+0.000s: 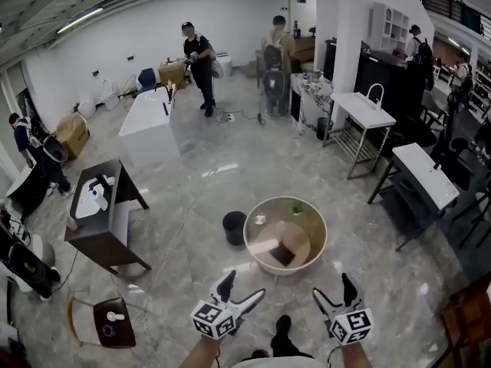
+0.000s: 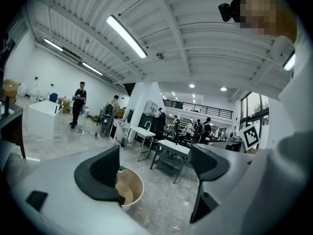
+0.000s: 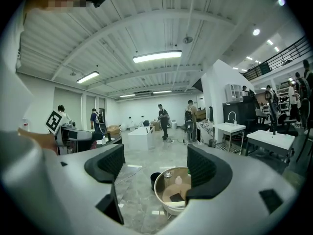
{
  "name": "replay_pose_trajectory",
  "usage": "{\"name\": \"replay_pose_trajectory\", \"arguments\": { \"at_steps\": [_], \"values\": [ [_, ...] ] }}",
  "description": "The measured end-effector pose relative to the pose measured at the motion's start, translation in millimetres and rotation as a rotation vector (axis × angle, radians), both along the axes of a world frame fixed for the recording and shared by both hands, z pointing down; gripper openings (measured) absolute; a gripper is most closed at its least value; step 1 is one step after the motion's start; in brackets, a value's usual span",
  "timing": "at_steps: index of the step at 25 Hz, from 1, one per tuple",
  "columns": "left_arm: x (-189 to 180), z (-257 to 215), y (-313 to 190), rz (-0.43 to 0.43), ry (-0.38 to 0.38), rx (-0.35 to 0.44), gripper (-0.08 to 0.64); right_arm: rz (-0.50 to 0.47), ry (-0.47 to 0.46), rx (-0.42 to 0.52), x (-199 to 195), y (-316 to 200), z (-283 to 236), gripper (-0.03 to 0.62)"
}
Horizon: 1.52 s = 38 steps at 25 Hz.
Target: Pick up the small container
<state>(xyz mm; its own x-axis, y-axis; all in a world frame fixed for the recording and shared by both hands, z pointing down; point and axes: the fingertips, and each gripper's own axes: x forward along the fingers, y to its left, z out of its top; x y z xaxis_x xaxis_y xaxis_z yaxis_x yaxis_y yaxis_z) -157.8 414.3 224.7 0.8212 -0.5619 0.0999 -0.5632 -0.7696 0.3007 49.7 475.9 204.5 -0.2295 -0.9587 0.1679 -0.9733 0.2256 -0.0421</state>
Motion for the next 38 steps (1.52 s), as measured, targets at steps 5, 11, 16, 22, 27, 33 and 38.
{"name": "replay_pose_trajectory", "arguments": {
  "at_steps": [5,11,16,22,27,33,38],
  "values": [
    [20.7,3.3,-43.1,-0.008,-0.011,-0.016,0.462,-0.017,-0.008,-0.014,20.1,-50.3,3.8,0.417],
    [50.5,9.0,-91.4,-0.023,-0.025,-0.044,0.462,-0.045,-0.021,-0.047,43.9,-108.4,14.6,0.417],
    [77.8,13.8,-128.0,-0.043,-0.04,-0.064,0.462,-0.079,-0.018,-0.07,69.3,-150.4,21.4,0.417],
    [106.3,9.8,-165.0,-0.093,-0.043,-0.056,0.462,-0.113,-0.037,-0.08,98.2,-188.5,28.9,0.417],
    [122.7,10.2,-185.4,-0.107,-0.058,-0.067,0.462,-0.132,-0.046,-0.091,113.7,-212.7,32.3,0.417],
    [134.1,14.0,-204.7,-0.104,-0.073,-0.081,0.461,-0.128,-0.06,-0.105,128.5,-234.7,38.3,0.417],
    [136.5,27.7,-230.5,-0.085,-0.077,-0.093,0.461,-0.12,-0.059,-0.125,126.5,-258.0,53.8,0.417]
  ]
}}
